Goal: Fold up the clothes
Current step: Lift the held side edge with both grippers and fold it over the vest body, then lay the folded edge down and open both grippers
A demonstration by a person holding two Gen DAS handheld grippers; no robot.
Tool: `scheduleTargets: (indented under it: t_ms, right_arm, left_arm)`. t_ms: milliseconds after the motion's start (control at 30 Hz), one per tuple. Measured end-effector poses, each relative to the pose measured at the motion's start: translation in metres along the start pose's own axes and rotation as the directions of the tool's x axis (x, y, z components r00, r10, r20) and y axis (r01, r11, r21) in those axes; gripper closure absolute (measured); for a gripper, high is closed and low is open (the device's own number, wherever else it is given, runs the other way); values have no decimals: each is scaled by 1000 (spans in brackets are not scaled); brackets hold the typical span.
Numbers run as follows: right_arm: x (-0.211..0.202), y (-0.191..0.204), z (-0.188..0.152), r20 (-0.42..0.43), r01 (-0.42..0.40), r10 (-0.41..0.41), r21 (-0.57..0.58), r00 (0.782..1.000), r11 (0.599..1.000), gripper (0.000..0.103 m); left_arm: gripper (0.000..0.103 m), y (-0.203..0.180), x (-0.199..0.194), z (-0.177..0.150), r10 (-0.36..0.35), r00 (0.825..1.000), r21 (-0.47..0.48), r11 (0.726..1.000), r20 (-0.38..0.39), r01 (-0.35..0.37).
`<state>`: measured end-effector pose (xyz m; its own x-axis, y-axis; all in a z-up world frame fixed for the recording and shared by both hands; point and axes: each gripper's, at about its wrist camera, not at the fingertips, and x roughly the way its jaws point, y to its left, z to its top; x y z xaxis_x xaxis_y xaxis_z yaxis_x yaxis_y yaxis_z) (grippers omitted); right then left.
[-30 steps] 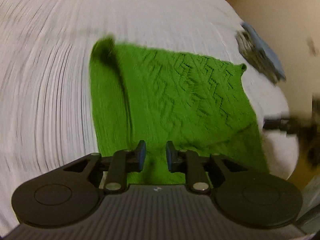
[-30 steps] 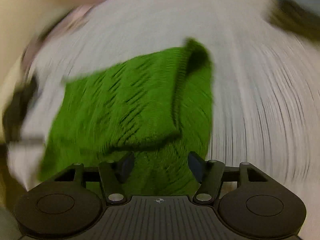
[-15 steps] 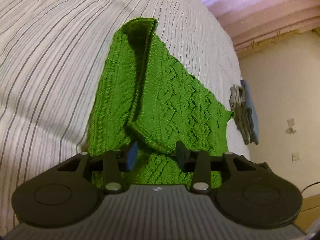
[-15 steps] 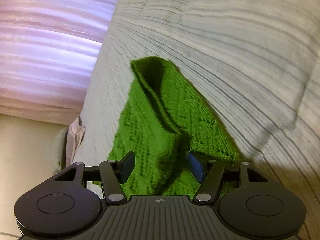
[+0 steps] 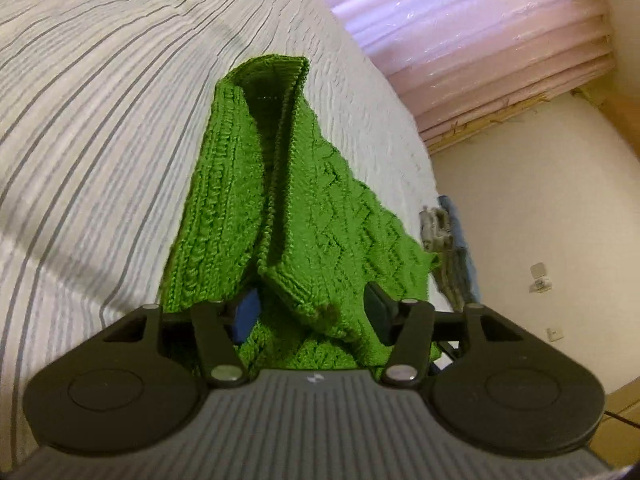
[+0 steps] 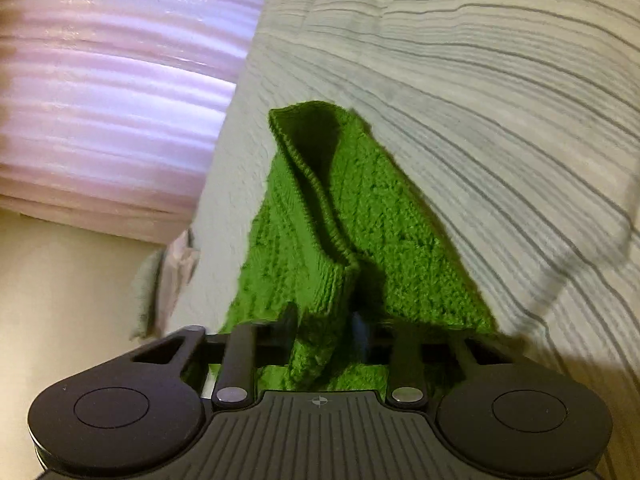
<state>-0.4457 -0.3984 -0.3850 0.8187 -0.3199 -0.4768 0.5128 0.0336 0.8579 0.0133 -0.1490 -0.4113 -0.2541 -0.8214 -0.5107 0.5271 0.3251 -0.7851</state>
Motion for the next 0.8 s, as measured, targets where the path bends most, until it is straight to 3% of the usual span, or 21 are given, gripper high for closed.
scheduleTargets:
  t_ms: [133, 233, 367, 500, 700, 800]
  right_arm:
    - [-7, 12, -4, 4, 21, -21, -63, 1000, 998, 94]
    - [-36, 25, -17, 32, -3, 7, -132, 999, 991, 94]
    - [-63, 8, -36, 24, 9, -7, -113, 1000, 994, 94]
    - [-71, -5, -45, 29, 2, 1, -92, 1000, 996, 94]
    - [-85, 7, -46, 63, -65, 73, -117, 995, 991, 95]
    - [-85, 3, -52, 55, -41, 48, -116, 997, 992, 95]
  left_arm:
    - [97, -5, -3, 0, 23, 1000, 26, 999, 15, -24]
    - [98, -9, -7, -1, 39, 999, 46, 998, 29, -40]
    - [98, -15, -37, -25, 30, 998, 79, 996, 55, -34]
    - [98, -12, -50, -48, 57, 997, 86, 994, 46, -61]
    - [98, -25, -58, -55, 44, 995, 110, 992, 90, -54]
    - [98, -33, -64, -56, 48, 992, 151, 986, 117, -65]
